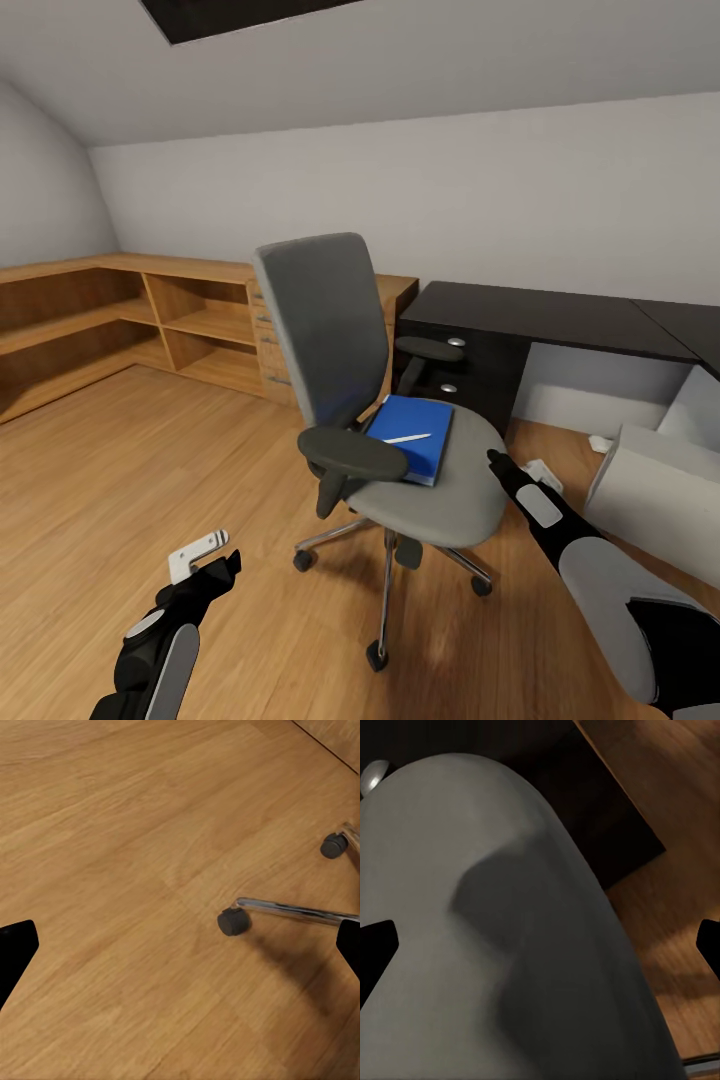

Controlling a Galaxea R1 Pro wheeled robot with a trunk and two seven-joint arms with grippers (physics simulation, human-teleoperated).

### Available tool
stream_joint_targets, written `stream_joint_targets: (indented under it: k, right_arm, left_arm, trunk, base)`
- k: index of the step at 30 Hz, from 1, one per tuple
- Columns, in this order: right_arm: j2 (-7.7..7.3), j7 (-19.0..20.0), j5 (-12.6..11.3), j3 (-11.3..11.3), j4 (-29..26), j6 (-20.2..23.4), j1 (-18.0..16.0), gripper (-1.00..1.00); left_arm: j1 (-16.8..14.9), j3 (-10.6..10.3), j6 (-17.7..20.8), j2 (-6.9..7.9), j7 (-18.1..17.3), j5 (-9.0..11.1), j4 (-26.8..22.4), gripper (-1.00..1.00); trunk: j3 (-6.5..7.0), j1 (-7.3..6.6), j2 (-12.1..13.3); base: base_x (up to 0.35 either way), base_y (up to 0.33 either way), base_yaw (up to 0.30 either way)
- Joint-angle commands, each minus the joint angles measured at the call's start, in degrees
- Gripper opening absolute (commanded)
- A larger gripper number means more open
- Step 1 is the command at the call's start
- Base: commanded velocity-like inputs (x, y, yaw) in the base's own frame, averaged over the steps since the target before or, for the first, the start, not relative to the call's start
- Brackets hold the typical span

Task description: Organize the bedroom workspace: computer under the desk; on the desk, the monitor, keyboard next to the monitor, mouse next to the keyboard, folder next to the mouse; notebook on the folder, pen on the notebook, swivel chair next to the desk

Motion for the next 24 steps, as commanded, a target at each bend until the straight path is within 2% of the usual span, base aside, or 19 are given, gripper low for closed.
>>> stream_joint_targets:
  k: [1, 10, 24]
  right_arm:
    - [0.01, -0.2, -0.6, 0.0, -0.1, 0.0, 0.0, 1.00]
    - [0.00, -0.2, -0.6, 0.0, -0.1, -0.1, 0.0, 1.00]
    - [-0.01, -0.2, -0.6, -0.1, -0.1, 0.0, 0.0, 1.00]
  left_arm:
    - [0.0, 0.0, 0.2, -0.03, 0.4, 0.6, -0.1, 1.00]
    - [0.0, 0.0, 0.2, -0.10, 0.4, 0.6, -0.1, 1.00]
    - [0.0, 0.1, 0.1, -0.06, 0.5, 0.6, -0.1, 1.00]
  trunk:
    - [-0.05, -0.01, 0.0]
    - [-0.05, -0.01, 0.0]
    - [-0.05, -0.01, 0.0]
  base:
    - [0.000, 0.000, -0.029]
    - [0.000, 0.000, -0.063]
    - [0.000, 0.000, -0.008]
